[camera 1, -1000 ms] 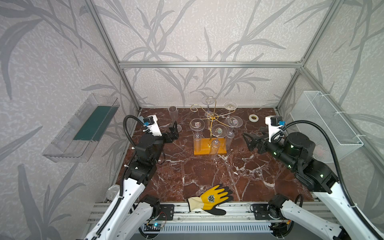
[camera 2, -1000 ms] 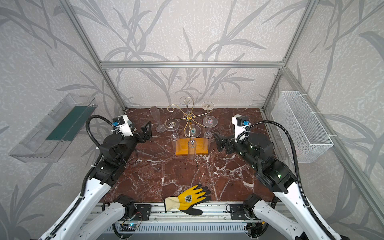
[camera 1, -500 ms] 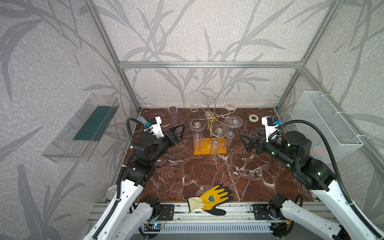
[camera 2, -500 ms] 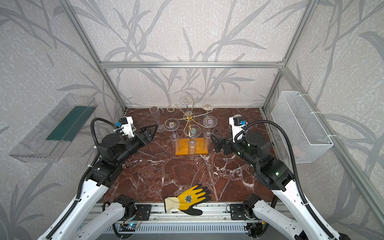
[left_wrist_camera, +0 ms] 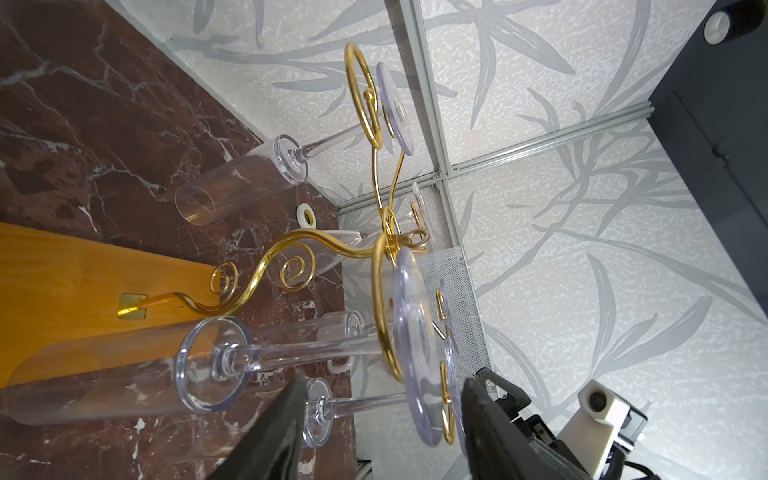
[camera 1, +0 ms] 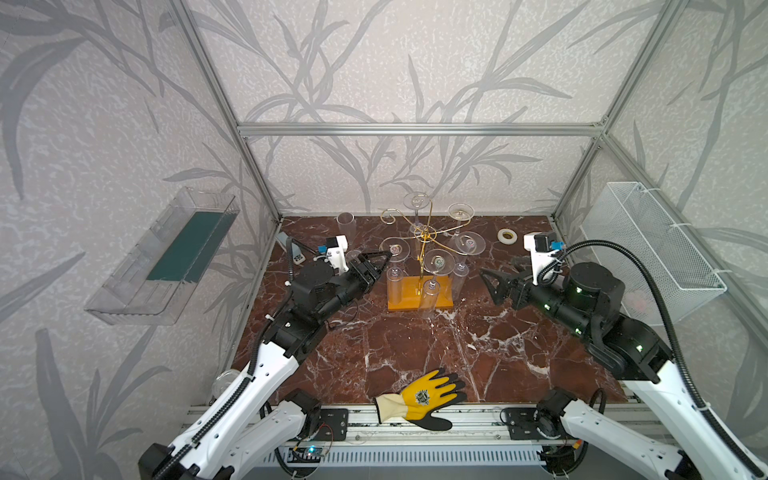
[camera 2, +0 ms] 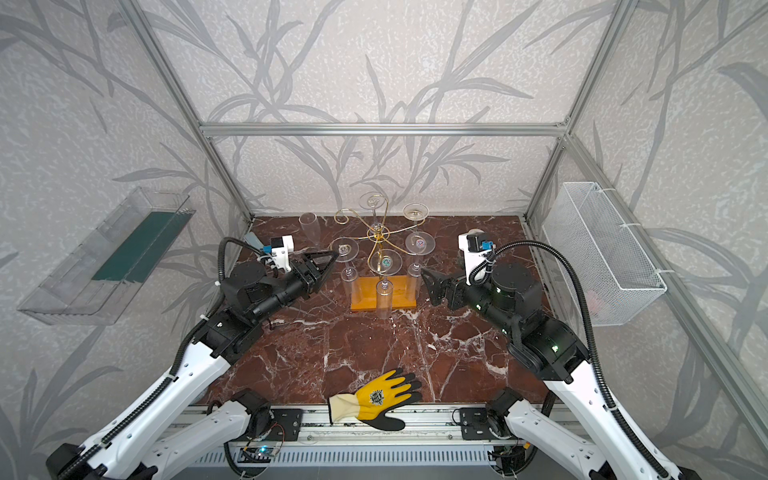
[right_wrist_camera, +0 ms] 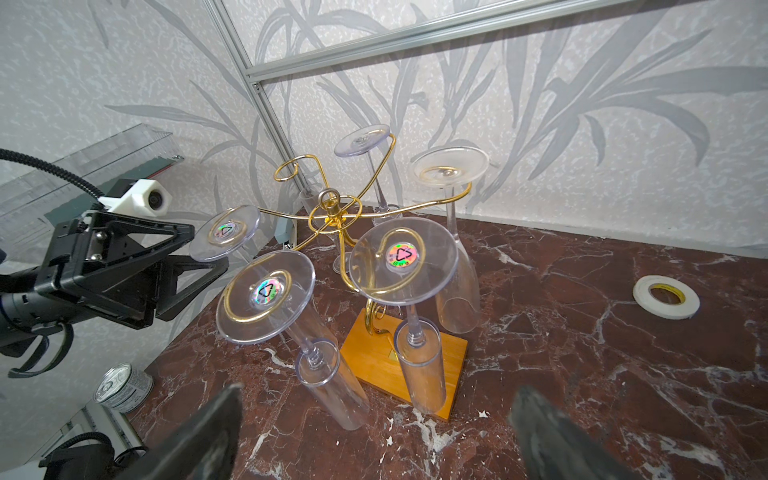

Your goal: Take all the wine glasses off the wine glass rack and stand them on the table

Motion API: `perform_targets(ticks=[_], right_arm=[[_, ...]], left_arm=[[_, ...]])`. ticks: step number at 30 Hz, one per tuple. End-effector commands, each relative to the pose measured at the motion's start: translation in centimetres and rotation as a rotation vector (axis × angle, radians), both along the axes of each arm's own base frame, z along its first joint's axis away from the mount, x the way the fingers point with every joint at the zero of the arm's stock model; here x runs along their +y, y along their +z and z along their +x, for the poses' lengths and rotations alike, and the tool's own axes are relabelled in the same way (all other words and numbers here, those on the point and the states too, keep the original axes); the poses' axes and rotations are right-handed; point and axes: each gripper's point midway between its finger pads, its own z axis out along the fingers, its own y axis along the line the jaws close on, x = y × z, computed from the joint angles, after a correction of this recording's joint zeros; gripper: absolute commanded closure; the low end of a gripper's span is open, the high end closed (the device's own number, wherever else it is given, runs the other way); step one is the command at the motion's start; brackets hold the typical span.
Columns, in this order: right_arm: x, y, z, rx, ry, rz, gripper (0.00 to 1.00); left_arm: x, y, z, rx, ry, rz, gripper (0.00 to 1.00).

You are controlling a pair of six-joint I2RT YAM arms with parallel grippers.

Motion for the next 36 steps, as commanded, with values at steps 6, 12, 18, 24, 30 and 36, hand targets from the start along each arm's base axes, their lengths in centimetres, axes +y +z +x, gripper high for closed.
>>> perform_targets(ticks=[6, 12, 18, 24, 30, 36], right_arm=[[-0.7, 0.8, -0.5, -0.025, -0.016, 0.011, 0.01], [-0.9, 0.7, -0.5, -0.022, -0.024, 0.014, 0.01], [-1.1, 0.7, -0.6, -0.021, -0.031, 0.018, 0.01], [-1.3, 0.6, -0.6, -0.020, -0.041, 0.020, 0.01], [-1.4, 0.9, -0.7, -0.023, -0.043, 0.027, 0.01], [-1.9, 1.0, -0.9, -0.028, -0.060, 0.025, 0.01]], left_arm=[[-0.7, 2.3, -0.1, -0.023, -0.007, -0.055, 0.56], [-0.6, 2.2, -0.2, -0.014, -0.001, -0.046, 0.64], [-0.5, 2.0, -0.3, -0.009, 0.008, -0.045, 0.73], [-0.5, 1.9, -0.3, -0.005, 0.013, -0.049, 0.79], [-0.2, 2.0, -0.2, -0.008, 0.030, -0.061, 0.86], [0.2, 2.1, -0.4, -0.008, 0.043, -0.079, 0.91]])
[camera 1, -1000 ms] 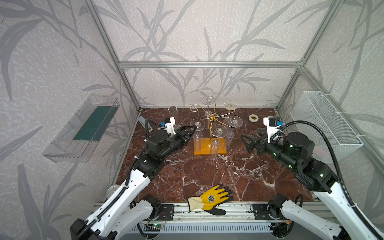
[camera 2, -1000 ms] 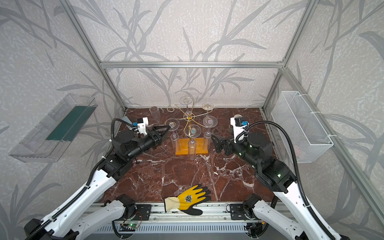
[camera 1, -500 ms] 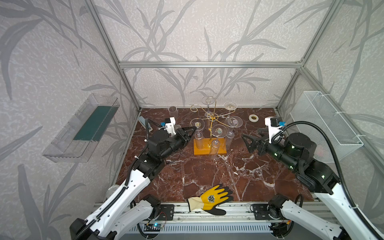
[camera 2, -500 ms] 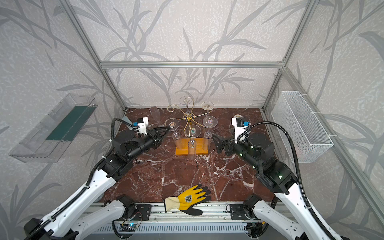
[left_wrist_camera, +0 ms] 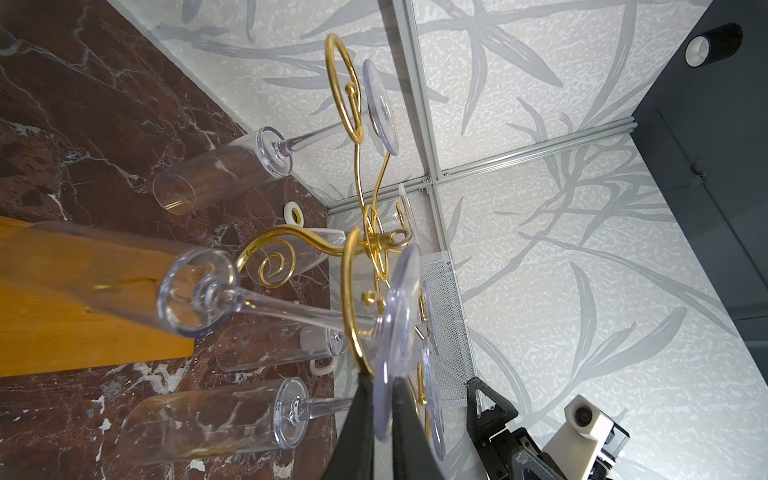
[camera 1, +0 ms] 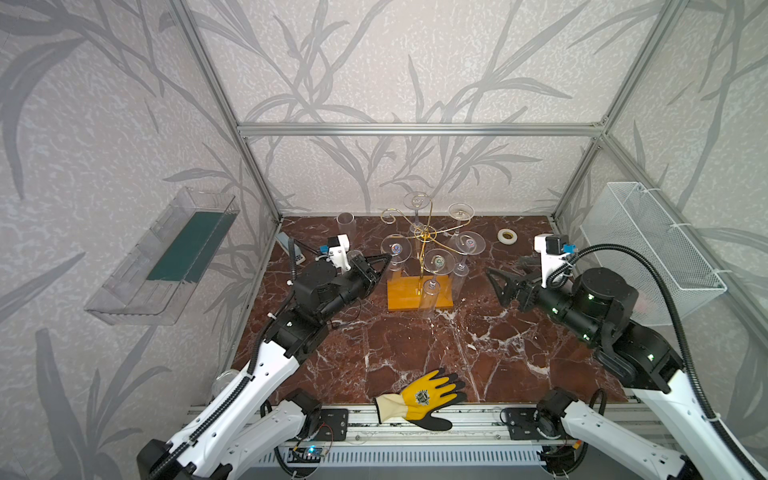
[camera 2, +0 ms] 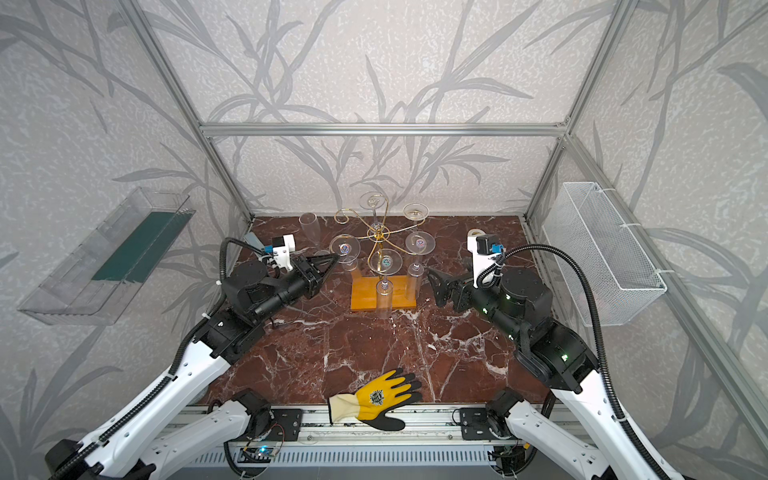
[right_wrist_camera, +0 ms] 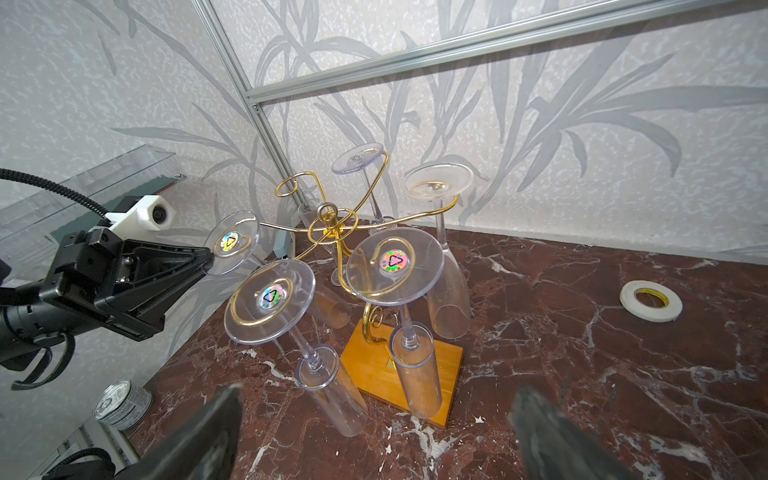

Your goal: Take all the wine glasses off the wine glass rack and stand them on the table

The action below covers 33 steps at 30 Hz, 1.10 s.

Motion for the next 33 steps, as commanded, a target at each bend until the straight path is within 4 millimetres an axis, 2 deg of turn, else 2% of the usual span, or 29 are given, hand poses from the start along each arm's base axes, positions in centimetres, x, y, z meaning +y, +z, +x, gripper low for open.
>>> perform_targets(ticks=[1, 5, 10, 20, 33], right_arm=[[-0.7, 0.0, -0.2, 0.002, -0.025, 0.001, 0.01], [-0.6, -0.1, -0.2, 0.004, -0.024, 0.002, 0.01], [-0.5, -0.2, 0.0, 0.009, -0.023, 0.005, 0.01], [-0.4, 0.2, 0.2, 0.002, -0.024, 0.008, 0.01], [-0.7, 0.1, 0.2, 0.003, -0.037, 0.002, 0.01]], left_arm=[[0.5, 0.8, -0.2, -0.011, 0.023, -0.029, 0.93], [0.7, 1.2, -0.4, -0.016, 0.032, -0.041, 1.00], [1.1, 2.0, -0.7, -0.024, 0.041, -0.079, 1.00], [3.1, 3.9, -1.1, -0.062, 0.130, -0.109, 1.00], [0.7, 5.6, 1.0, -0.096, 0.069, -0.106, 1.00]])
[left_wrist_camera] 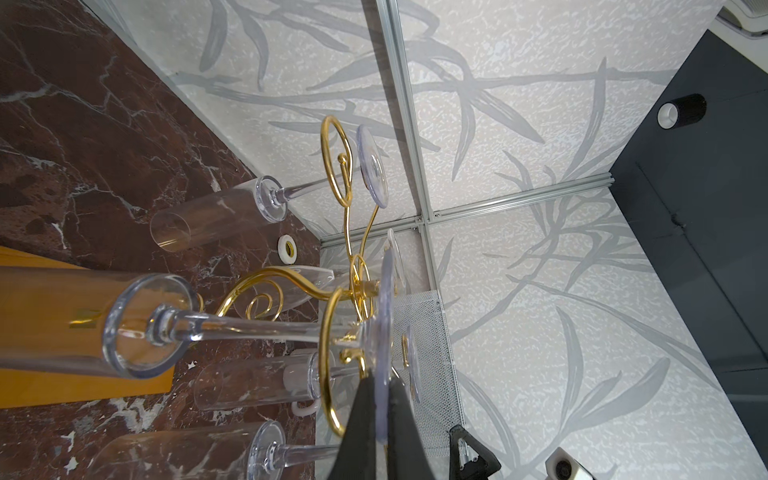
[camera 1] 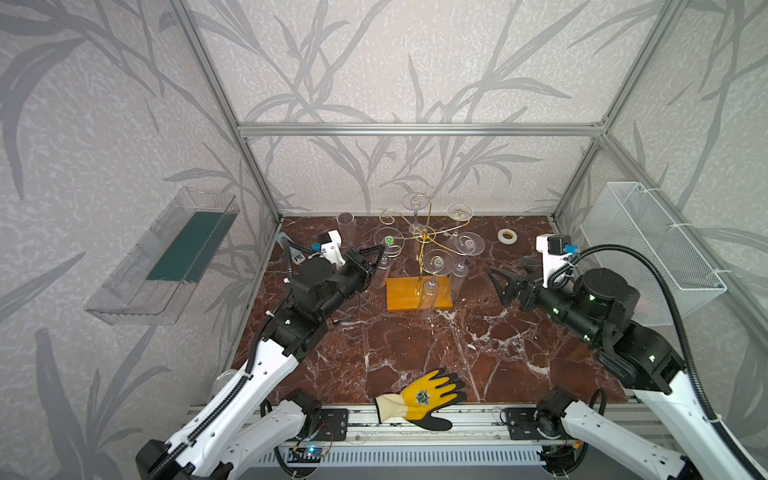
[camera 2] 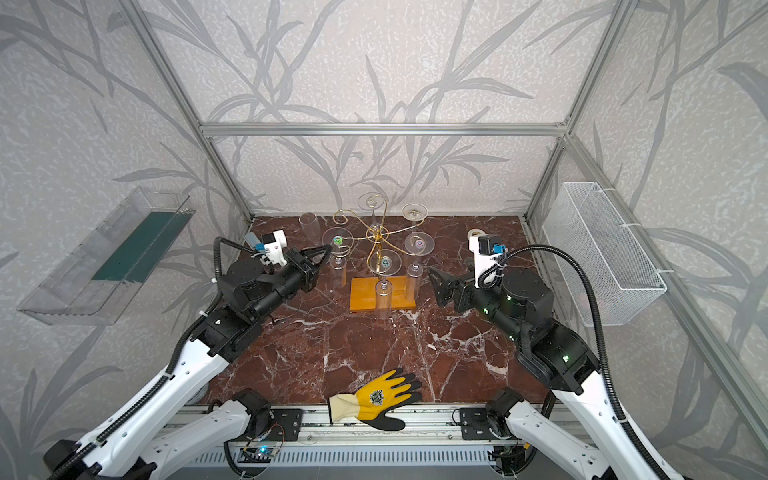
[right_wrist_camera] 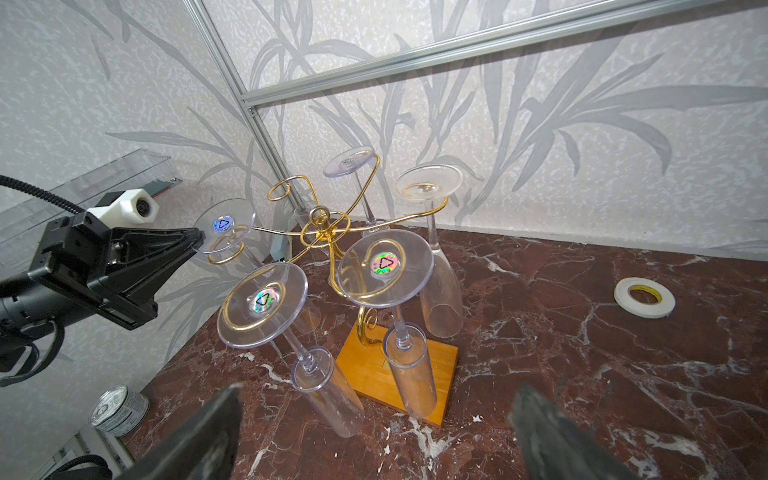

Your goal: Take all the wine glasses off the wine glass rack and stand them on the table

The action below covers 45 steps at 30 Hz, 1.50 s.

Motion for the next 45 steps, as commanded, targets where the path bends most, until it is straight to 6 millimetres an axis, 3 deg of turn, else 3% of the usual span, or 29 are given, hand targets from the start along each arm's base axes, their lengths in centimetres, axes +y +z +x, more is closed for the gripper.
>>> perform_targets(ticks=[1, 7, 22, 27, 37, 45], right_arm=[[-0.5, 0.1, -0.1, -0.001, -0.020, 0.002, 0.01], [-0.6, 0.1, -0.1, -0.001, -0.024, 0.001, 0.01], [-0.7, 0.4, -0.2, -0.008, -0.024, 0.005, 0.01], [-0.6, 0.3, -0.3, -0.005, -0.020, 0.004, 0.01], [0.0, 0.1, -0.1, -0.001, 0.009, -0.003, 0.01], [0.5, 0.5, 0.1, -0.005, 0.026, -0.001, 0.01]], left_arm=[[-0.4, 4.1, -0.2, -0.107, -0.027, -0.054, 1.00], [-2.1, 4.4, -0.1, -0.103, -0.106, -0.060, 1.00], [-4.7, 2.0, -2.3, -0.059, -0.237, -0.036, 1.00], [-4.0, 0.7, -3.2, -0.036, -0.216, -0.015, 1.00], [-0.4, -2.0, -5.0, 0.012, -0.096, 0.058, 1.00], [2.8, -2.2, -6.3, -0.006, 0.003, 0.161, 1.00]])
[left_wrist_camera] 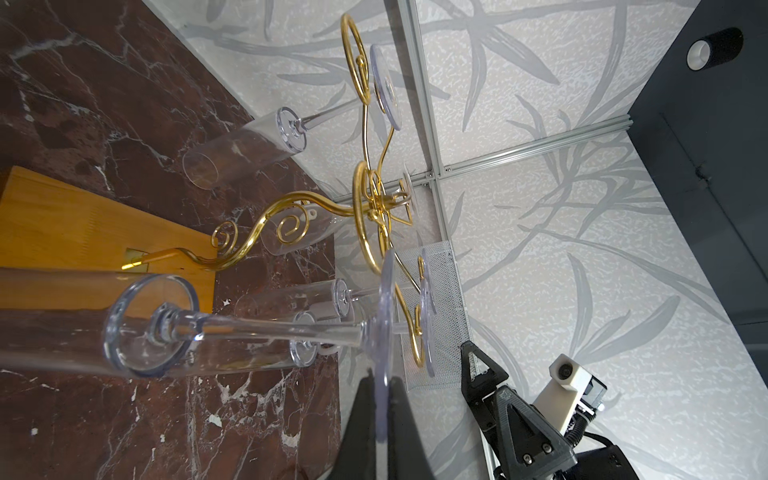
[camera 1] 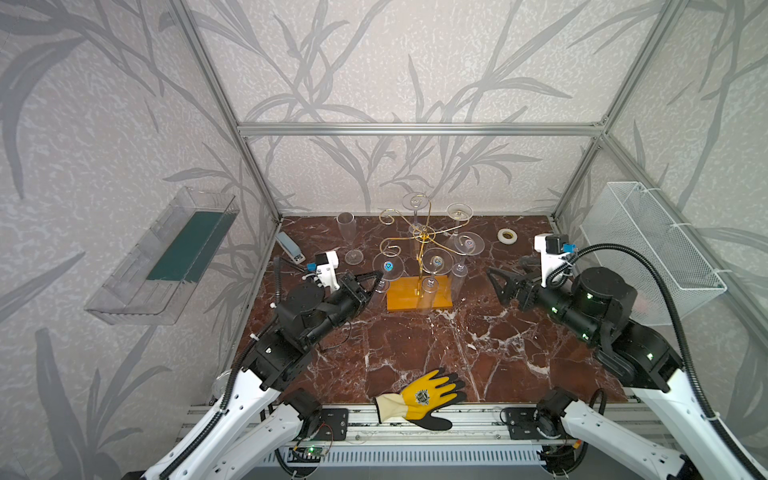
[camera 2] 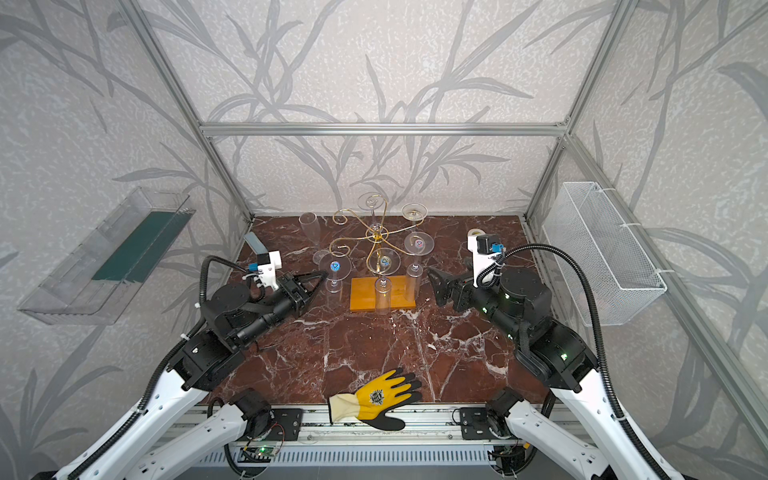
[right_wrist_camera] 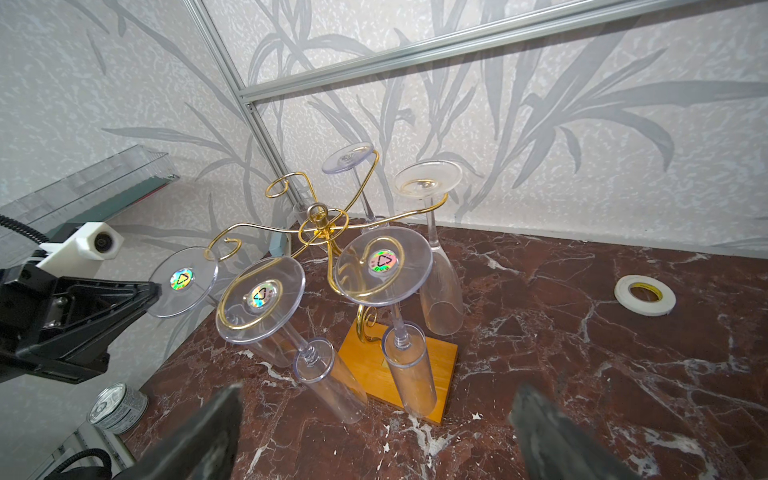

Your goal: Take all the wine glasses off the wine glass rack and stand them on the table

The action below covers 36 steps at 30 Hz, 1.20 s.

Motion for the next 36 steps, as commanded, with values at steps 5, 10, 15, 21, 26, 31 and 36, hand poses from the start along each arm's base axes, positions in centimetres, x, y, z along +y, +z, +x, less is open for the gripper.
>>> perform_targets(ticks=[5, 10, 15, 21, 26, 31, 36], right_arm=[[0.1, 1.3, -0.1, -0.028, 0.013, 0.010, 0.01], [-0.1, 1.9, -0.2, -0.050, 0.012, -0.002, 0.01], [0.4, 2.7, -0.1, -0.059, 0.033, -0.014, 0.01], [1.2, 4.0, 0.1, -0.080, 0.073, -0.025, 0.01], [2.0, 5.2, 0.1, -0.107, 0.114, -0.034, 0.01], [2.5, 6.3, 0.0, -0.131, 0.143, -0.045, 0.01], [3.1, 7.4, 0.0, -0.151, 0.176, -0.052, 0.01]], left_arm=[[3.5, 1.2, -0.8, -0.076, 0.117, 0.197, 1.00], [5.7, 3.0, -1.4, -0.168, 0.165, 0.404, 1.00], [6.5, 6.3, -1.5, -0.289, 0.162, 0.591, 1.00], [4.7, 10.5, -0.6, -0.479, 0.091, 0.762, 1.00], [2.3, 12.3, 0.8, -0.607, 0.008, 0.879, 1.00], [0.1, 13.5, 2.0, -0.746, -0.051, 0.964, 1.00], [-2.5, 13.9, 1.8, -0.914, -0.127, 1.054, 1.00]])
